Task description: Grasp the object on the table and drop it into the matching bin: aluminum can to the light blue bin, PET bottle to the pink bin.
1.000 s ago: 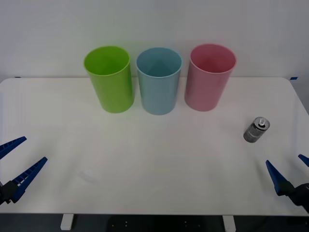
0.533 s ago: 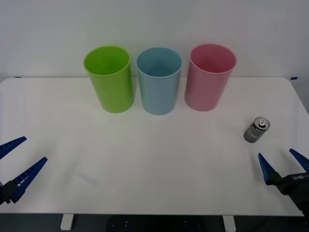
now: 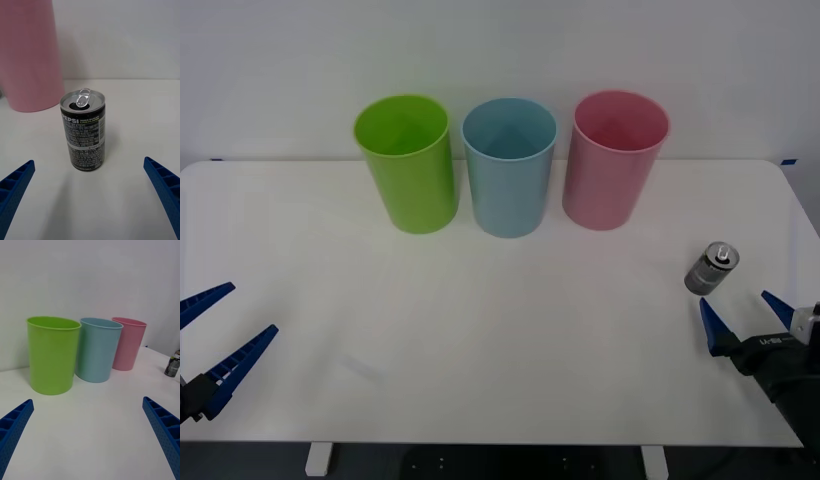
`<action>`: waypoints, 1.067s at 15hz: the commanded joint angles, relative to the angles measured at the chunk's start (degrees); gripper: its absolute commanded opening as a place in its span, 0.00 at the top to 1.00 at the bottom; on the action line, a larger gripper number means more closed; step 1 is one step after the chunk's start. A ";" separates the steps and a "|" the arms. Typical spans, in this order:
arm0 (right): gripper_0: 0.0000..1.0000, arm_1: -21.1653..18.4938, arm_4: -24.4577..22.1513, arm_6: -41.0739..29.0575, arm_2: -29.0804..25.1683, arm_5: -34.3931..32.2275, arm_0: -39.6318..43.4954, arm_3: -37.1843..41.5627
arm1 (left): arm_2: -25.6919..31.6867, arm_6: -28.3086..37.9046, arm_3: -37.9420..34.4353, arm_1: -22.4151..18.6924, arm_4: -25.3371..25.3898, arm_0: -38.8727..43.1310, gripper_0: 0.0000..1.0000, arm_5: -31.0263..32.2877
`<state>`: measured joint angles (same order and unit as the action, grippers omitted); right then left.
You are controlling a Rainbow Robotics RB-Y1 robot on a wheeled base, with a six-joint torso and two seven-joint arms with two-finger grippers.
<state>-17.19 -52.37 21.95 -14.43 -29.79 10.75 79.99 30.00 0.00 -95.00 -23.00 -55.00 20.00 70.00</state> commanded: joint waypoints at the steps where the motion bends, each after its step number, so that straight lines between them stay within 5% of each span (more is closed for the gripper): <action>1: 0.00 0.49 -0.80 0.82 0.02 1.40 -2.49 -2.30 | 0.00 0.00 0.00 0.00 0.00 0.00 0.00 0.00; 16: 0.00 1.19 -1.94 4.07 0.02 4.12 -16.46 -15.66 | 0.00 0.00 0.00 0.00 0.00 0.00 0.00 0.00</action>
<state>-16.12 -54.23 25.95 -14.42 -25.76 -5.26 64.72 30.00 0.00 -95.00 -23.00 -55.00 20.00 70.00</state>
